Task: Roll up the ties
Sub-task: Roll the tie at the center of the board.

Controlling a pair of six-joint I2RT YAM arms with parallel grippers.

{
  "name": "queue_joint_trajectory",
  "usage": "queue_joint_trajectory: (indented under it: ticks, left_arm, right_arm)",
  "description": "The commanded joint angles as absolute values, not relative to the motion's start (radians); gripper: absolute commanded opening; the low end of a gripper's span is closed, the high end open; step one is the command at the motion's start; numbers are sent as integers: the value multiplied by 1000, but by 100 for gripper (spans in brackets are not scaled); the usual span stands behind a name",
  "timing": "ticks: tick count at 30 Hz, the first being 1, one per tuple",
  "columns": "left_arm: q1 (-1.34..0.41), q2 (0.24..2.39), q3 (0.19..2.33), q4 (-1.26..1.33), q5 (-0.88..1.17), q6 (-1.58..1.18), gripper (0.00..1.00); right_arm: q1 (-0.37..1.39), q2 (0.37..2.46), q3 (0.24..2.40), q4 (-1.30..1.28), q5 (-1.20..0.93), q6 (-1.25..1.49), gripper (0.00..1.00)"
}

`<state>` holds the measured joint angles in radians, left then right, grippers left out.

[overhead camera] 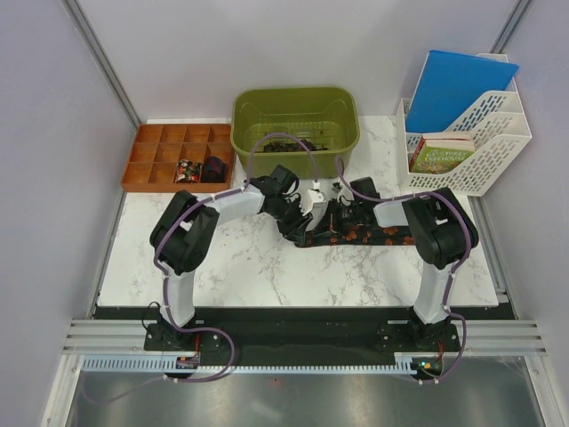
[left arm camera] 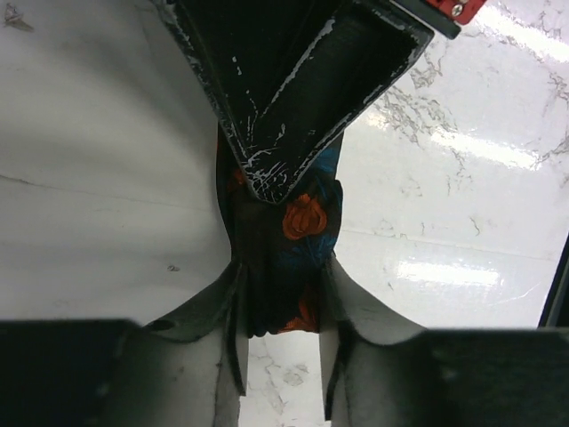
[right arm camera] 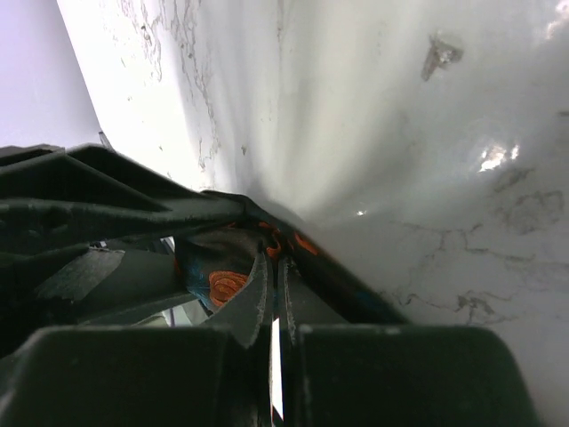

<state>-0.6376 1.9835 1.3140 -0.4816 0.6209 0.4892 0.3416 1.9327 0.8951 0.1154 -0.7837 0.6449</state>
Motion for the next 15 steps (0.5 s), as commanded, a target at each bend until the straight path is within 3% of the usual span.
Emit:
queue_joint_trajectory:
  ticks: [1, 6, 10, 15]
  left_arm:
    - [-683, 1974, 1328, -482, 498, 528, 25]
    - [-689, 1936, 1287, -498, 402, 638, 16]
    - [-690, 1916, 1261, -521, 359, 730, 13]
    - [-692, 1931, 1284, -575, 348, 814, 13]
  right_arm:
    - [347, 1953, 882, 118, -669, 647, 9]
    - [319, 1925, 948, 3, -770, 635, 27]
    - [307, 1904, 971, -60, -888, 624, 51]
    - [311, 1898, 940, 4, -933, 704, 62]
